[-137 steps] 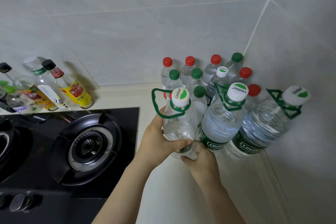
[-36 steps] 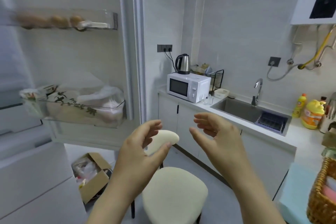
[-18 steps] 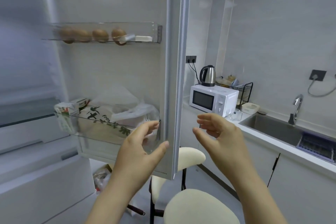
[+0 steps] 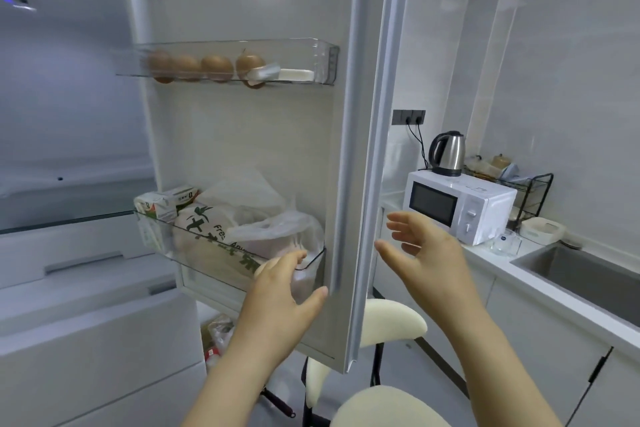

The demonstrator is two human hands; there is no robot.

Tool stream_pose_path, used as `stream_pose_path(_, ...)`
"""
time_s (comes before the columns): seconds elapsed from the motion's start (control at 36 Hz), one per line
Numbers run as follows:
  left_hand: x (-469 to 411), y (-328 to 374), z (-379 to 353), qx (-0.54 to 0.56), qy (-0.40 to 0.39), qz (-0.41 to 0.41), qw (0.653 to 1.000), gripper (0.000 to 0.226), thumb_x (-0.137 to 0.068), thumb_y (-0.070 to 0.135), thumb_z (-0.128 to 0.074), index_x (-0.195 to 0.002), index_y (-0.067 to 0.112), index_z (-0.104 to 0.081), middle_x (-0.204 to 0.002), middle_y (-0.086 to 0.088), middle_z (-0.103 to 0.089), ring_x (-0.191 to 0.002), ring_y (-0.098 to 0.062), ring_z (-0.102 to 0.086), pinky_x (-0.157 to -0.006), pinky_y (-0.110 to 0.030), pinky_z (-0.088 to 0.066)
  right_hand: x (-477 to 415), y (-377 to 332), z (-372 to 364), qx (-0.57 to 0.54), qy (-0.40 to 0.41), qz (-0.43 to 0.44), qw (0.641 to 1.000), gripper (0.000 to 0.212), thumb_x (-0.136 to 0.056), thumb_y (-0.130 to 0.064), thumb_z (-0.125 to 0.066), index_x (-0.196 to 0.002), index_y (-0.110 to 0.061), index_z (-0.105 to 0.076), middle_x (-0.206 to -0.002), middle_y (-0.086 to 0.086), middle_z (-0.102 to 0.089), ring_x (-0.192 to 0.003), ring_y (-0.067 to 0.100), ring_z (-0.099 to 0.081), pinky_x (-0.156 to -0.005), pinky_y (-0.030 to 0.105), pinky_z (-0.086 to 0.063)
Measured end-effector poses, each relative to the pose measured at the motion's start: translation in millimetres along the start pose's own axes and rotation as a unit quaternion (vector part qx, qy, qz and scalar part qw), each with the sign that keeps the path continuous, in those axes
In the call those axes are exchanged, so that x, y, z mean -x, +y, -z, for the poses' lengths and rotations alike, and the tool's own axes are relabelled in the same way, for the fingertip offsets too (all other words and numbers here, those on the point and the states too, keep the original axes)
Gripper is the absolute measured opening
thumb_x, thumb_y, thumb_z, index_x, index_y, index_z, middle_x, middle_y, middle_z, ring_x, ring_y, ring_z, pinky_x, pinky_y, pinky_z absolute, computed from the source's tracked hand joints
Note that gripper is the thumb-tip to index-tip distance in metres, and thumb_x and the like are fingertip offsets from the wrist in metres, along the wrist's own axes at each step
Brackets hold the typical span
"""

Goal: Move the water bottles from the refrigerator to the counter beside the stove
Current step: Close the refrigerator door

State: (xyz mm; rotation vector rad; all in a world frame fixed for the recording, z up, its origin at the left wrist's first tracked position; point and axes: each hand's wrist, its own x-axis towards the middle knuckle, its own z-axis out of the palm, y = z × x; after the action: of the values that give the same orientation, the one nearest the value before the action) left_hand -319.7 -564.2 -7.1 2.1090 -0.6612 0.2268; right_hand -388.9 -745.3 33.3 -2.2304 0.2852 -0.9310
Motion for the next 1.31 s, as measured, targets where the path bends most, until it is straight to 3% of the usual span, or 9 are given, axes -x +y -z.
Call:
stream_pose_path(0.14, -2, -6, -11, -0.02, 0.039, -0.004, 0.999, 0.044, -0.083, 0.032, -0.067, -0.123, 0.03, -0.05, -0.123, 0.016, -0.047, -0.119, 0.0, -0.034, -0.091, -0.014, -0.025, -17, 15, -4, -0.026, -0.025, -0.002, 0.999, 0.049, -0.086, -0.026, -0.068, -0.132, -0.023, -0.051, -0.125, -0.006, -0.059, -0.109, 0.005, -0.053, -0.093, 0.025, -0.045)
stream_pose_path(0.28, -7, -7, -17, -0.052, 0.081, -0.018, 0.995, 0.039, -0.081, 0.029, -0.069, -0.116, 0.027, -0.054, -0.107, 0.014, -0.051, -0.111, -0.007, -0.036, -0.084, -0.015, -0.027, -35, 22, -8, -0.056, -0.04, 0.001, 0.998, 0.062, -0.087, -0.026, -0.067, -0.142, -0.018, -0.038, -0.137, -0.001, -0.051, -0.118, 0.009, -0.049, -0.093, 0.023, -0.041)
stream_pose_path(0.44, -5, -9, -19, -0.061, 0.119, -0.024, 0.991, 0.035, -0.077, 0.024, -0.072, -0.109, 0.027, -0.059, -0.092, 0.013, -0.051, -0.1, -0.007, -0.039, -0.082, -0.004, -0.029, -47, 31, -18, -0.072, -0.069, 0.02, 0.995, 0.072, -0.09, -0.034, -0.062, -0.149, -0.018, -0.025, -0.146, 0.001, -0.043, -0.132, 0.016, -0.042, -0.108, 0.04, -0.04)
stream_pose_path(0.61, 3, -13, -19, -0.096, 0.156, -0.019, 0.983, 0.033, -0.074, 0.023, -0.074, -0.105, 0.025, -0.062, -0.089, 0.018, -0.048, -0.096, -0.005, -0.038, -0.082, -0.001, -0.028, -45, 34, -28, -0.099, -0.089, 0.057, 0.99, 0.06, -0.09, -0.03, -0.062, -0.143, -0.019, -0.036, -0.128, -0.009, -0.05, -0.113, 0.008, -0.051, -0.094, 0.025, -0.041)
stream_pose_path(0.72, 11, -15, -14, -0.118, 0.174, -0.013, 0.978, 0.028, -0.076, 0.023, -0.074, -0.102, 0.022, -0.065, -0.087, 0.022, -0.044, -0.098, -0.006, -0.035, -0.082, 0.001, -0.024, -38, 34, -33, -0.118, -0.064, 0.067, 0.989, 0.052, -0.09, -0.028, -0.062, -0.138, -0.02, -0.043, -0.12, -0.009, -0.055, -0.105, 0.011, -0.056, -0.092, 0.027, -0.046)
stream_pose_path(0.92, 28, -27, 8, -0.146, 0.192, 0.013, 0.97, 0.019, -0.078, 0.023, -0.073, -0.096, 0.022, -0.069, -0.085, 0.012, -0.044, -0.096, -0.011, -0.036, -0.074, -0.017, -0.025, -16, 20, -50, -0.154, -0.036, 0.102, 0.982, 0.019, -0.089, -0.017, -0.061, -0.106, -0.027, -0.059, -0.097, -0.009, -0.063, -0.089, 0.002, -0.06, -0.073, 0.022, -0.052)
stream_pose_path(1.06, 44, -41, 33, -0.144, 0.2, 0.029, 0.969, 0.018, -0.073, 0.034, -0.066, -0.086, 0.023, -0.068, -0.082, 0.01, -0.046, -0.09, -0.014, -0.039, -0.075, -0.006, -0.029, 8, 2, -60, -0.179, -0.037, 0.112, 0.977, 0.016, -0.086, -0.018, -0.064, -0.102, -0.022, -0.063, -0.091, -0.006, -0.064, -0.084, 0.007, -0.062, -0.068, 0.016, -0.051)
stream_pose_path(1.14, 54, -50, 51, -0.139, 0.209, 0.041, 0.967, 0.01, -0.075, 0.02, -0.074, -0.082, 0.022, -0.066, -0.079, 0.014, -0.045, -0.089, -0.017, -0.04, -0.074, -0.003, -0.028, 24, -16, -67, -0.189, -0.03, 0.12, 0.974, 0.016, -0.083, -0.014, -0.067, -0.095, -0.024, -0.062, -0.086, -0.007, -0.064, -0.081, 0.006, -0.062, -0.065, 0.011, -0.049)
stream_pose_path(1.31, 76, -73, 100, -0.13, 0.2, 0.056, 0.969, 0.02, -0.074, 0.012, -0.073, -0.072, 0.027, -0.06, -0.08, 0.011, -0.049, -0.089, -0.017, -0.045, -0.071, -0.006, -0.03, 58, -61, -86, -0.206, -0.035, 0.133, 0.969, 0.019, -0.078, -0.013, -0.071, -0.089, -0.024, -0.061, -0.081, -0.009, -0.064, -0.078, 0.008, -0.062, -0.063, 0.007, -0.046)
